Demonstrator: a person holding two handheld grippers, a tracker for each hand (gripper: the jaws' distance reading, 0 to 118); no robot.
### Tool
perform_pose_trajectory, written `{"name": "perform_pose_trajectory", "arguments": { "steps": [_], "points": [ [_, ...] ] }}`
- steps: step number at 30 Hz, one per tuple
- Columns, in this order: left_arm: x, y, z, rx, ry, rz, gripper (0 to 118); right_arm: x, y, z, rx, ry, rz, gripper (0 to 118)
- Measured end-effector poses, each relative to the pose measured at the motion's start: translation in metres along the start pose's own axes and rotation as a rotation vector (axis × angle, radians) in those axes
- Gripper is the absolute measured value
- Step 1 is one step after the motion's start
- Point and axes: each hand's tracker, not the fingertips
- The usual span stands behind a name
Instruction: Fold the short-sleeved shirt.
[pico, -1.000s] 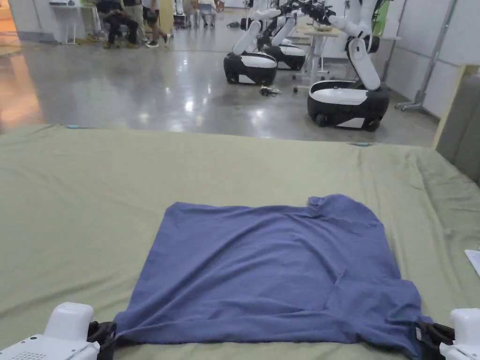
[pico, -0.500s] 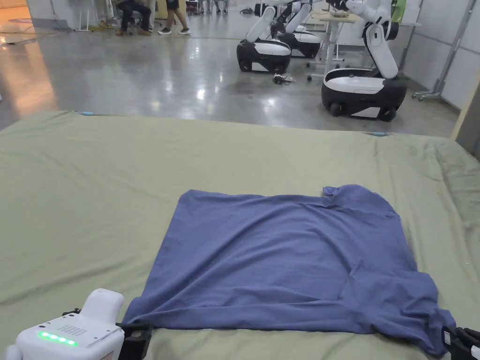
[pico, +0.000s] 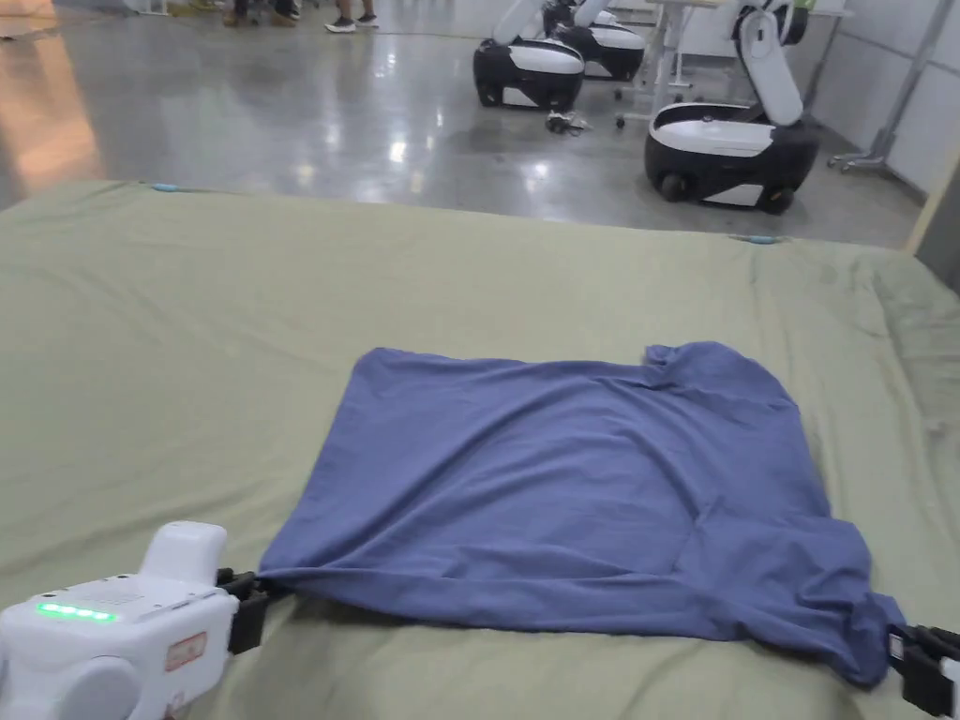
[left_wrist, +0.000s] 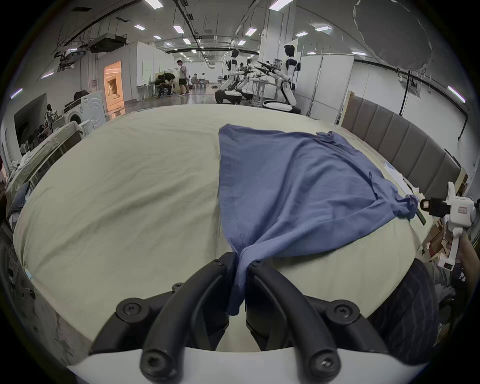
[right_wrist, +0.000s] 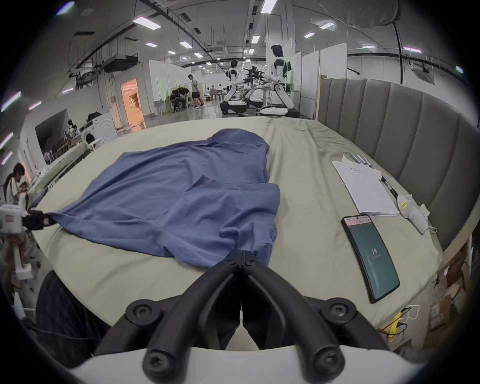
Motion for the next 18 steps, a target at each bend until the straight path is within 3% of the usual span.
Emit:
{"name": "perform_pose_trajectory", "arguments": {
  "steps": [2,3,4,5,6,11,13,14,15,16,17,18],
  "points": [
    [0.002,0.003,0.004,0.007,-0.028,0.016,7,0.002,-0.003,-0.003,-0.015,-0.006,0.009,4],
    [0.002,0.003,0.004,0.006,-0.026,0.022,7,0.004,-0.004,-0.005,-0.023,-0.006,0.008,22],
    [0.002,0.003,0.005,0.007,-0.023,0.022,7,0.004,-0.005,-0.006,-0.029,-0.010,0.004,55],
    [0.008,0.006,0.007,0.005,-0.019,0.020,7,0.005,-0.006,-0.007,-0.042,-0.002,0.000,107],
    [0.008,0.005,0.007,0.000,-0.022,0.025,7,0.005,-0.007,-0.010,-0.066,0.008,-0.001,118],
    [0.013,0.005,0.007,-0.014,-0.011,0.031,7,0.006,-0.007,-0.030,-0.050,-0.012,0.004,115],
    [0.012,0.009,0.005,-0.017,-0.029,0.093,7,0.009,-0.004,-0.041,-0.062,0.041,-0.039,114],
    [0.011,0.009,0.005,-0.016,-0.036,0.115,7,0.010,-0.003,-0.045,-0.063,0.035,-0.040,100],
    [0.012,0.009,0.005,-0.012,-0.029,0.103,7,0.010,-0.003,-0.050,-0.068,0.014,-0.038,71],
    [0.014,0.009,0.006,-0.014,-0.022,0.098,6,0.010,-0.001,-0.054,-0.074,-0.012,-0.033,32],
    [0.015,0.012,0.004,-0.025,-0.007,0.076,6,0.013,0.003,-0.054,-0.088,-0.079,-0.027,4],
    [0.017,0.014,0.008,-0.017,0.020,0.054,5,0.017,0.007,-0.048,-0.076,-0.028,-0.077,4]
  ]
}}
